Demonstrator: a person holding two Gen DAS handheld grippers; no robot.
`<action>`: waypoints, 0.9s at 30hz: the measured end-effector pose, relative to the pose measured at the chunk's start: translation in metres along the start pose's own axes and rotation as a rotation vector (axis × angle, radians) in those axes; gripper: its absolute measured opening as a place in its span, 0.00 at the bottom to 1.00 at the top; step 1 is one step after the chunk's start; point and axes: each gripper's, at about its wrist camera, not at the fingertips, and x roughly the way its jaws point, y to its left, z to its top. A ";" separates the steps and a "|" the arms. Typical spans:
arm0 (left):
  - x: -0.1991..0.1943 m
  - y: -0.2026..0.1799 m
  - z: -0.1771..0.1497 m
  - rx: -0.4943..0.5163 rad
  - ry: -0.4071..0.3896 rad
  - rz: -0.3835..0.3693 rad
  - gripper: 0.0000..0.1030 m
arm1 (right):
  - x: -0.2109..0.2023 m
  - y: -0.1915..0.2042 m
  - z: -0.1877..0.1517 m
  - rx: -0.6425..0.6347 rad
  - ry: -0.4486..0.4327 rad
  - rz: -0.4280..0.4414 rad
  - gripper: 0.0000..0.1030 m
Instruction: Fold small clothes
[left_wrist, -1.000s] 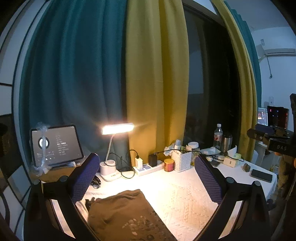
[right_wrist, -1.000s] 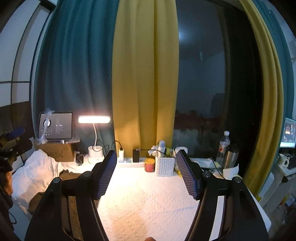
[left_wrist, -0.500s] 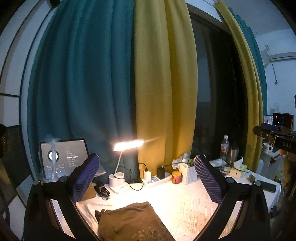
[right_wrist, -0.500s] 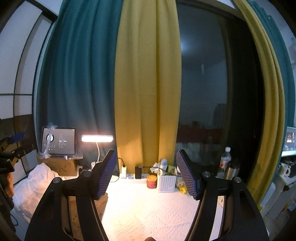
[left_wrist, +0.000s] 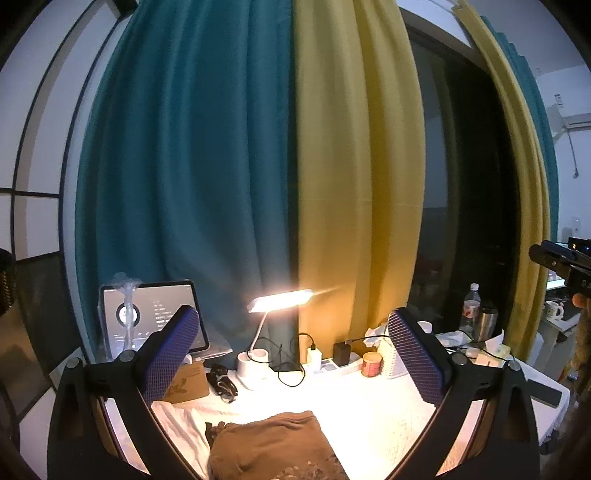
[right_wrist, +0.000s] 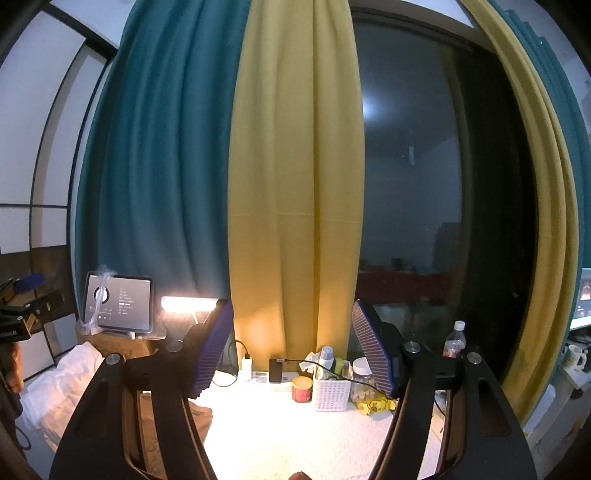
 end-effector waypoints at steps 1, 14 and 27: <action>0.002 -0.001 0.000 -0.002 0.002 0.005 0.98 | 0.002 -0.002 0.000 0.000 0.002 0.001 0.68; 0.021 -0.002 -0.005 -0.018 0.045 0.022 0.98 | 0.027 -0.014 -0.007 0.002 0.044 0.003 0.68; 0.023 0.001 -0.008 -0.027 0.052 0.030 0.98 | 0.031 -0.014 -0.009 0.000 0.053 0.004 0.68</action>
